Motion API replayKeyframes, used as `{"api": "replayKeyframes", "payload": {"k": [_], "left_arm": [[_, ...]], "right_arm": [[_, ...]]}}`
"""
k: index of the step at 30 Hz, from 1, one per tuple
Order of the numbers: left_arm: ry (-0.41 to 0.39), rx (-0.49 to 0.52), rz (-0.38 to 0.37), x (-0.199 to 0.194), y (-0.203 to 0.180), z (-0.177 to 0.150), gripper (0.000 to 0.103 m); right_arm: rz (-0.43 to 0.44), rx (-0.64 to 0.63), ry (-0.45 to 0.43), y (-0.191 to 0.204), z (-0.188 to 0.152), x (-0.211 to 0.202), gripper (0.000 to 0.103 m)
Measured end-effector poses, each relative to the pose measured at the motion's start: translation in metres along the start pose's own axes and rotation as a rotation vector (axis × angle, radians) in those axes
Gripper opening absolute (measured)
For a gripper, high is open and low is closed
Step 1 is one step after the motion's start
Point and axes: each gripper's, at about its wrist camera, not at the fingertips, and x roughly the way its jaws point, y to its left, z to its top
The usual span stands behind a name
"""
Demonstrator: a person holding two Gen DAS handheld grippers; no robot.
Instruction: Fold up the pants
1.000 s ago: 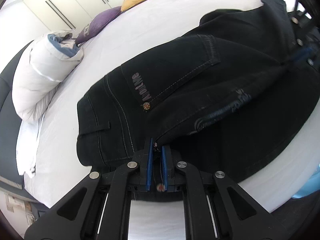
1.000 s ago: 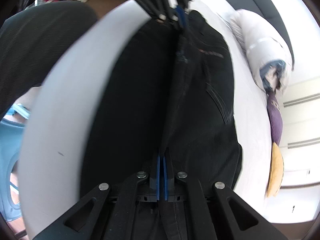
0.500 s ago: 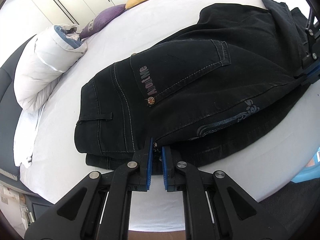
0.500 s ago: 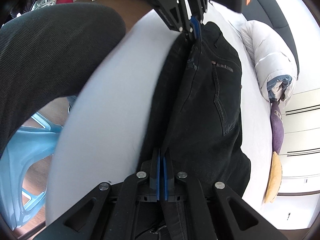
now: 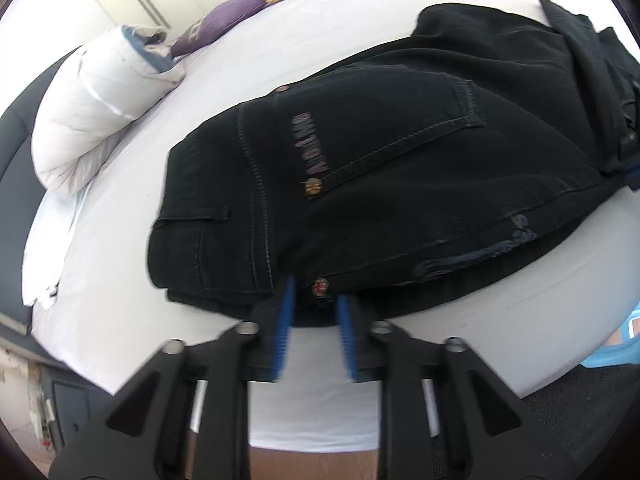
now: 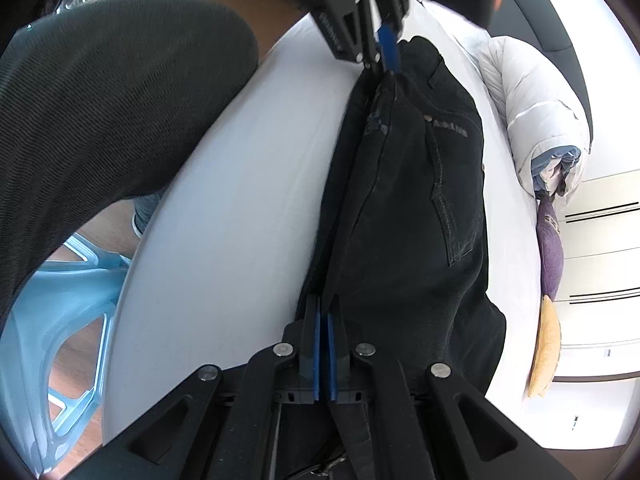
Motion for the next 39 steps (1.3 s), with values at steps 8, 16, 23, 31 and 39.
{"api": "replayKeyframes", "payload": {"k": [8, 16, 23, 31, 39], "left_arm": [[0.003, -0.136, 0.059, -0.052, 0.037, -0.014, 0.078], [-0.079, -0.164, -0.099, -0.059, -0.004, 0.08, 0.078], [0.103, -0.13, -0.159, 0.029, -0.051, 0.116, 0.077], [0.015, -0.235, -0.196, -0.012, -0.054, 0.114, 0.078], [0.125, -0.308, -0.279, 0.041, -0.057, 0.142, 0.078]], "right_arm": [[-0.045, 0.066, 0.004, 0.003, 0.003, 0.01, 0.007], [-0.124, 0.162, -0.008, 0.009, 0.004, 0.009, 0.008], [-0.14, 0.37, -0.032, 0.003, -0.029, -0.028, 0.065], [0.118, 1.42, -0.198, -0.079, -0.237, -0.078, 0.064], [0.182, 2.254, -0.416, -0.087, -0.449, -0.058, 0.064]]}}
